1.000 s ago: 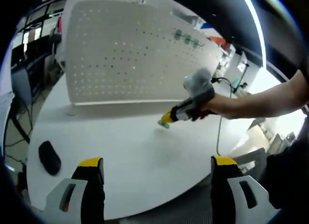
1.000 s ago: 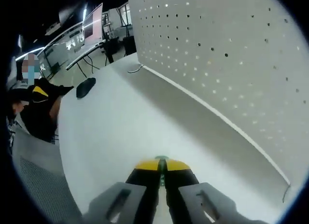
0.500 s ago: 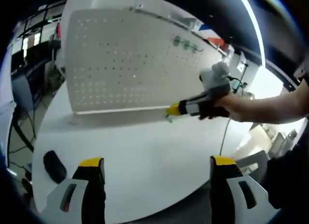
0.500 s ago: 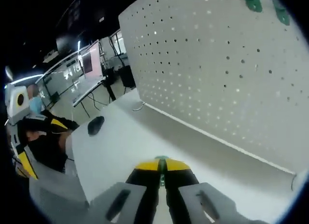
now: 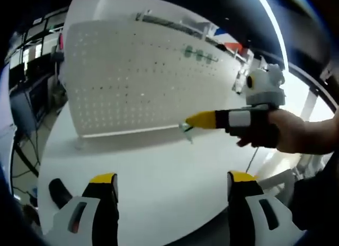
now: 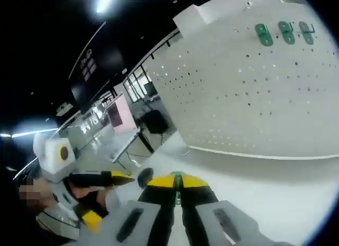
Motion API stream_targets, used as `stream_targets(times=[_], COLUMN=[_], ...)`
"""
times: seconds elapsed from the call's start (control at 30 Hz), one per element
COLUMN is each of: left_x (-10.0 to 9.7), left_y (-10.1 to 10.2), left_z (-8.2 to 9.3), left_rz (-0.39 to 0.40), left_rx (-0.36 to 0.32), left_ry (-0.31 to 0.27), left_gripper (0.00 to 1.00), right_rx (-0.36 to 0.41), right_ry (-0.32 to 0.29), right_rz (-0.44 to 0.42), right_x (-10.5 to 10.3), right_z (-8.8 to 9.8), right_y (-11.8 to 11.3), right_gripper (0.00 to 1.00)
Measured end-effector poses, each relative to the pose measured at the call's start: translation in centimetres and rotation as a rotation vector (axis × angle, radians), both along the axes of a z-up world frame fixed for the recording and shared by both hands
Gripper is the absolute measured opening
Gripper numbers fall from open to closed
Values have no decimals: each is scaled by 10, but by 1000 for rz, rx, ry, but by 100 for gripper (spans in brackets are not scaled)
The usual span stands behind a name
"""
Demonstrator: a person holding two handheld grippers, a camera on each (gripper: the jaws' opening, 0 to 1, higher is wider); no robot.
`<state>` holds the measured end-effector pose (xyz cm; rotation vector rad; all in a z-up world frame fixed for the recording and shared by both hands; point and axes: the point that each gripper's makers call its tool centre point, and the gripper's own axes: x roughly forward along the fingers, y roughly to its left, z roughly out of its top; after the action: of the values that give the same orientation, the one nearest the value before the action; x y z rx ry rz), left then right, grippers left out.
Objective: Insert the hook assembly into the mounting plate slot until the hook locks in place.
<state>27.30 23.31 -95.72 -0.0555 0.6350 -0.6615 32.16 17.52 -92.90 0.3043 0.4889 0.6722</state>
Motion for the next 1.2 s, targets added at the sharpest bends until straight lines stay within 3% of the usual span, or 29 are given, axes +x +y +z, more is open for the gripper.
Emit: stream_targets(times=[0.2, 0.5, 0.73, 1.0, 1.13, 1.2], left_x=[2, 7, 6, 1, 0, 0], left_y=[-5, -5, -9, -15, -15, -15], left_z=[6, 15, 21, 26, 28, 30], left_rz=[-3, 14, 15, 0, 1, 3], left_rx=[-14, -45, -96, -166, -195, -217], left_ry=[-10, -34, -31, -9, -3, -4], left_gripper=[84, 80, 67, 36, 35, 29], right_rx=[79, 131, 147, 141, 140, 137], right_ry=[-3, 2, -30, -64, -72, -82], right_rz=[9, 29, 60, 82, 87, 83], right_x=[-22, -39, -48, -52, -51, -51], right_z=[14, 24, 34, 39, 41, 42], right_y=[24, 43, 53, 60, 61, 60], right_gripper=[0, 0, 0, 0, 0, 0])
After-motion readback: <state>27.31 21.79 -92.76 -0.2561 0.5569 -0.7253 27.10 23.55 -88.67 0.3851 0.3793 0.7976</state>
